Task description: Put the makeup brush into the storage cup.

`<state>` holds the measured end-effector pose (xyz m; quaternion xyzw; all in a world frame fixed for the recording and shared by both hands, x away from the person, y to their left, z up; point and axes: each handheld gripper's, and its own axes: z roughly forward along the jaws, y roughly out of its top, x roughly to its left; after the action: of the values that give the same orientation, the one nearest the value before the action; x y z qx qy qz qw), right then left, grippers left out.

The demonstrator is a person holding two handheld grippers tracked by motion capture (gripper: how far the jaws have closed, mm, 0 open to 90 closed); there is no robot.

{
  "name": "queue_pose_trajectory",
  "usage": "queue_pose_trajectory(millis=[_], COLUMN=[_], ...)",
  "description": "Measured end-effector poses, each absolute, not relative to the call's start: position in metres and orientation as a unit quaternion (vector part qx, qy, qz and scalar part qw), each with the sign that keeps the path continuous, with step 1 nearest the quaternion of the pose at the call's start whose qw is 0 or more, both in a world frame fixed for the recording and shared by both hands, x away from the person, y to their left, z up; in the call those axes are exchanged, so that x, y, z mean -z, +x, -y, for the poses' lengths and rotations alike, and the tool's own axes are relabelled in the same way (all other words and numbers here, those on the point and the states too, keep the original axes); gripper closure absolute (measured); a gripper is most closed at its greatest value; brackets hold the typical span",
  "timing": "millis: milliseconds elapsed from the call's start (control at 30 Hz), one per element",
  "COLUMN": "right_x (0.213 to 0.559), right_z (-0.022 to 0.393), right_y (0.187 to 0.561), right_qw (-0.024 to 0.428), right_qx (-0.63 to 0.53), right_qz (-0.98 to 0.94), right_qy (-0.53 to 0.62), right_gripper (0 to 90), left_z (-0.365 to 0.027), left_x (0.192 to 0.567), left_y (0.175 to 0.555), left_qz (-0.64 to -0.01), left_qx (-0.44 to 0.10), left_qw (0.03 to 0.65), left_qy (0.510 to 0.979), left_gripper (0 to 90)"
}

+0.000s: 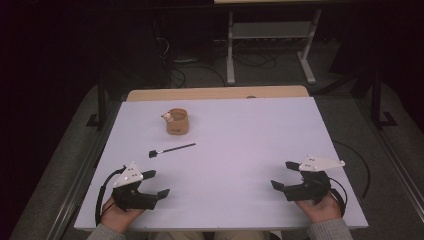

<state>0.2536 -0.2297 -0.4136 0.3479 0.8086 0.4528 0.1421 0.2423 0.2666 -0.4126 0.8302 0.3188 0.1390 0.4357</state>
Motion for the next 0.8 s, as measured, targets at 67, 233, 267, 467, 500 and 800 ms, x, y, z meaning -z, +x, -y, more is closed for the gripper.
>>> queue_pose_trajectory(millis=[67, 233, 267, 467, 500, 800], right_x=[0.414, 0.415, 0.415, 0.414, 0.414, 0.416], right_z=[0.229, 0.228, 0.228, 0.227, 0.228, 0.232], right_y=[0.254, 0.254, 0.254, 0.255, 0.255, 0.256], right_qw=[0.141, 0.137, 0.137, 0.136, 0.137, 0.133], right_qx=[-0.453, -0.449, -0.449, -0.448, -0.448, -0.447], right_qz=[-0.809, -0.812, -0.812, -0.813, -0.813, -0.812], right_qy=[0.347, 0.347, 0.347, 0.346, 0.345, 0.35], right_gripper=[15.2, 15.6, 15.6, 15.6, 15.6, 16.8], left_z=[-0.267, -0.267, -0.267, -0.265, -0.266, -0.264], left_x=[0.413, 0.412, 0.412, 0.409, 0.407, 0.393], left_y=[0.242, 0.242, 0.242, 0.243, 0.244, 0.261], left_qz=[-0.32, -0.318, -0.318, -0.307, -0.308, -0.293], left_qx=[-0.138, -0.137, -0.137, -0.123, -0.118, -0.123], left_qw=[0.435, 0.436, 0.436, 0.446, 0.445, 0.439], left_qy=[0.83, 0.83, 0.83, 0.831, 0.833, 0.841], left_gripper=[18.8, 18.8, 18.8, 21.3, 22.4, 22.3])
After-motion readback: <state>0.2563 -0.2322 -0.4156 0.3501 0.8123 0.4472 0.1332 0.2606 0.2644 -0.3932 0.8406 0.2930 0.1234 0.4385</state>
